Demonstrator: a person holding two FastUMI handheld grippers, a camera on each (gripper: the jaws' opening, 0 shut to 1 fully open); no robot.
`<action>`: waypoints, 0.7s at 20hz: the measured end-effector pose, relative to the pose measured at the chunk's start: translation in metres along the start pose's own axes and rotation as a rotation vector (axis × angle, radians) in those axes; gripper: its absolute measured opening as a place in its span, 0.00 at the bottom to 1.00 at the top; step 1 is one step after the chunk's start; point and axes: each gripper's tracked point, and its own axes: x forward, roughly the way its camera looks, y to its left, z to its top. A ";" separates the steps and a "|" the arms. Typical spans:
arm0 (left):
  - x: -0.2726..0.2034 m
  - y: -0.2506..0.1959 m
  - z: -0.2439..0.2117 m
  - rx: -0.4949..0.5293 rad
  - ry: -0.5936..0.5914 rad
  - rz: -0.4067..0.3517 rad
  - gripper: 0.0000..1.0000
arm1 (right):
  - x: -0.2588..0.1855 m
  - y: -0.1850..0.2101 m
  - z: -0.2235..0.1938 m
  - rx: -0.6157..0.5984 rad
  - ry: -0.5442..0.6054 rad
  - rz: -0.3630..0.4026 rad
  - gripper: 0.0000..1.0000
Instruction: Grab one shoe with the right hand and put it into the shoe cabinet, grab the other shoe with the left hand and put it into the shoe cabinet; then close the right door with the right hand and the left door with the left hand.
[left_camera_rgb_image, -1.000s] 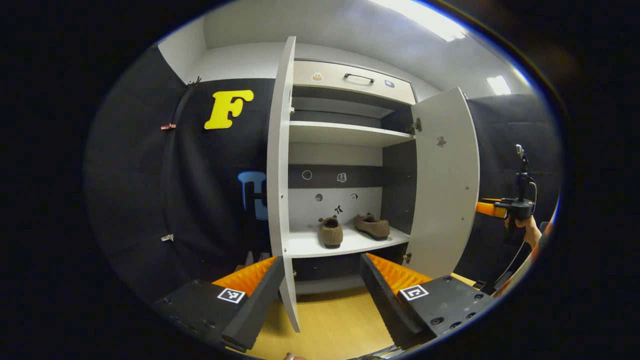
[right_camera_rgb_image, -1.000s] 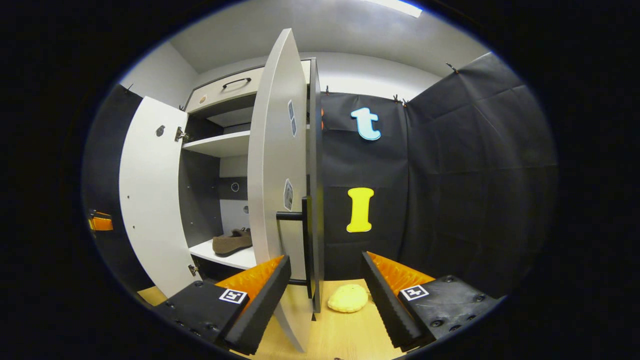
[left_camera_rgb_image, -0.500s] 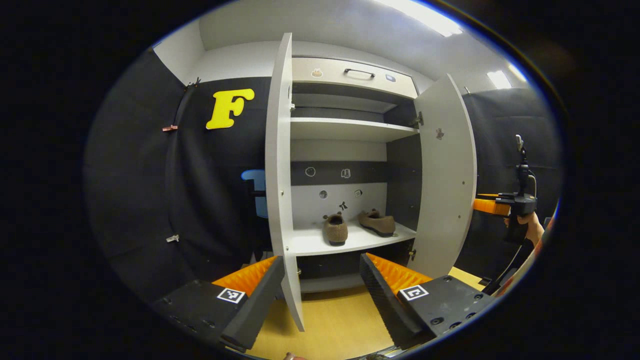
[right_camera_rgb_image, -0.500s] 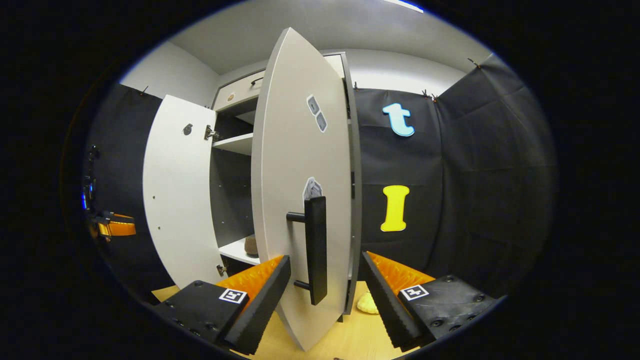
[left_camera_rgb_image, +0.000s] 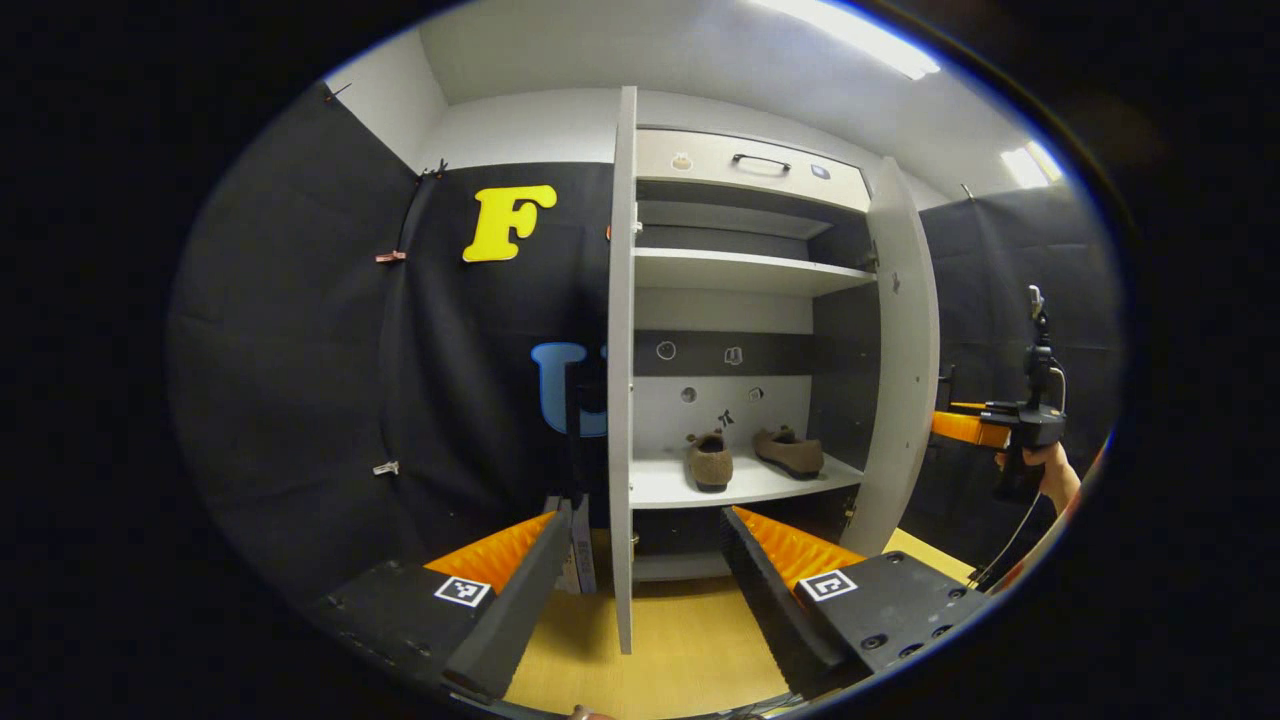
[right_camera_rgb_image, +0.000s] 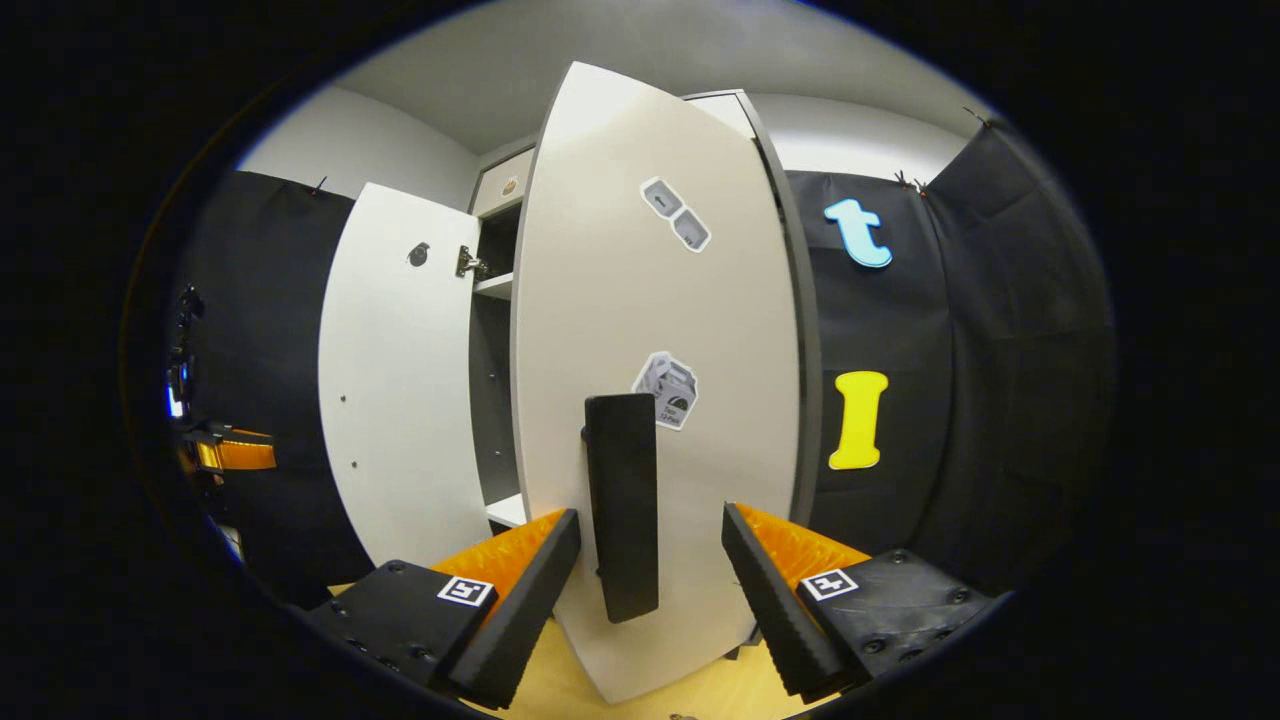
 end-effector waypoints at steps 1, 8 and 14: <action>-0.003 0.004 0.000 0.004 -0.001 0.014 0.96 | 0.002 0.005 -0.004 -0.010 0.010 0.012 0.96; 0.023 0.045 0.000 -0.019 -0.016 0.067 0.96 | -0.007 -0.001 -0.018 -0.048 0.054 -0.023 0.98; 0.076 0.071 0.003 -0.009 -0.031 0.082 0.98 | -0.023 -0.019 -0.025 -0.013 0.077 -0.109 0.98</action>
